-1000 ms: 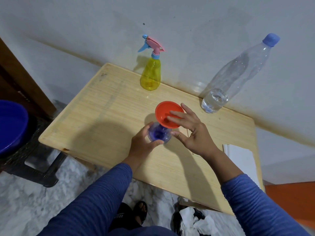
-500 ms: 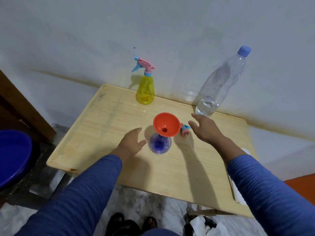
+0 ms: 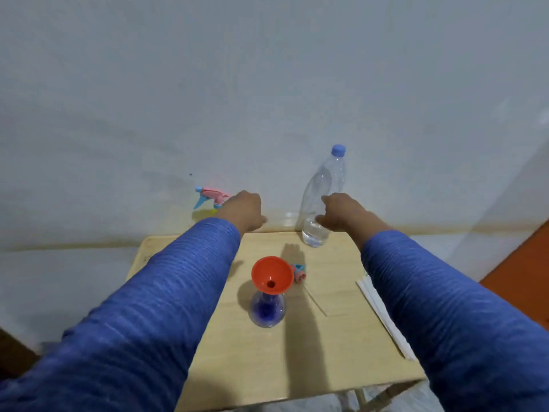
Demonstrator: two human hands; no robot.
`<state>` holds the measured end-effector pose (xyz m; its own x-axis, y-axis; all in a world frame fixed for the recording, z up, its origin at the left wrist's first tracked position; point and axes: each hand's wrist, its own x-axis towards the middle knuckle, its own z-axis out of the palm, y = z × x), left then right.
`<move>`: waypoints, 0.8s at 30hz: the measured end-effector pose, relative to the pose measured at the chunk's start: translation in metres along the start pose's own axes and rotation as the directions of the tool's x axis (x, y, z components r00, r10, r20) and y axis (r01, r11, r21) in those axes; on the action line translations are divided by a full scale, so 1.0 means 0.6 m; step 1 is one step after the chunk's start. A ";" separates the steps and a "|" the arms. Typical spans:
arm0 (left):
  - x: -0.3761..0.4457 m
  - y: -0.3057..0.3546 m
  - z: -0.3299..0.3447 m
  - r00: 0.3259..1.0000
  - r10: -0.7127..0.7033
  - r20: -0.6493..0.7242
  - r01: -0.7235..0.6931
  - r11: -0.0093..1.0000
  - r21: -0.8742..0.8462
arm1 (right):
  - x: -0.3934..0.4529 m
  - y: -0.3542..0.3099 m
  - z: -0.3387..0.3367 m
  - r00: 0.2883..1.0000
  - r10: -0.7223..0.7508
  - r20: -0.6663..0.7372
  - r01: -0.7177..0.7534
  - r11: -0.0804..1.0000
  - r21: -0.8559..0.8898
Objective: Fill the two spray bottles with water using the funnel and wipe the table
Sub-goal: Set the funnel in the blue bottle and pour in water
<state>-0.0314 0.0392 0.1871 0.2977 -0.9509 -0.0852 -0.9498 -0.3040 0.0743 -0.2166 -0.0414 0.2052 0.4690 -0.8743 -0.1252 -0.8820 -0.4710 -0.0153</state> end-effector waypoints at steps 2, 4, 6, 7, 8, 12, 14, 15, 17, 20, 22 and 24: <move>0.014 0.025 -0.041 0.996 0.053 -0.070 -0.054 0.998 -0.017 | 0.004 0.009 -0.038 0.997 0.069 -0.035 -0.069 0.998 0.006; 0.032 0.049 -0.072 0.987 0.100 -0.122 -0.105 0.994 -0.035 | 0.009 0.020 -0.072 0.988 0.111 -0.111 -0.109 0.994 0.018; 0.051 0.071 -0.096 0.972 0.142 -0.186 -0.152 0.988 -0.042 | 0.012 0.032 -0.101 0.974 0.115 -0.197 -0.111 0.993 0.034; 0.060 0.082 -0.105 0.964 0.157 -0.214 -0.170 0.984 -0.043 | 0.013 0.038 -0.115 0.968 0.110 -0.224 -0.103 0.994 0.043; 0.068 0.092 -0.113 0.958 0.169 -0.233 -0.184 0.982 -0.044 | 0.016 0.043 -0.127 0.965 0.102 -0.240 -0.093 0.994 0.049; 0.103 0.133 -0.132 0.945 0.185 -0.268 -0.209 0.976 -0.066 | 0.048 0.061 -0.158 0.960 0.070 -0.272 -0.063 0.997 0.036; 0.123 0.153 -0.136 0.932 0.202 -0.302 -0.234 0.970 -0.073 | 0.068 0.069 -0.164 0.959 0.040 -0.280 -0.031 0.999 0.035; 0.133 0.161 -0.135 0.926 0.211 -0.312 -0.247 0.966 -0.077 | 0.079 0.073 -0.164 0.959 0.019 -0.281 -0.010 0.999 0.035; 0.153 0.177 -0.129 0.924 0.224 -0.311 -0.262 0.961 -0.086 | 0.102 0.083 -0.160 0.958 -0.030 -0.284 0.041 0.999 0.030; 0.188 0.195 -0.109 0.934 0.213 -0.288 -0.250 0.963 -0.100 | 0.145 0.103 -0.147 0.960 -0.097 -0.264 0.111 0.993 0.038; 0.208 0.206 -0.093 0.943 0.196 -0.269 -0.236 0.964 -0.123 | 0.174 0.117 -0.136 0.963 -0.131 -0.238 0.148 0.987 0.055; 0.225 0.215 -0.075 0.952 0.178 -0.251 -0.224 0.960 -0.168 | 0.198 0.130 -0.123 0.962 -0.167 -0.216 0.190 0.978 0.087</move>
<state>-0.1095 -0.1313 0.2301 0.1388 -0.9736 0.1813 -0.9621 -0.0892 0.2578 -0.2264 -0.1908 0.2622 0.6087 -0.7875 0.0965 -0.7776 -0.6163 -0.1251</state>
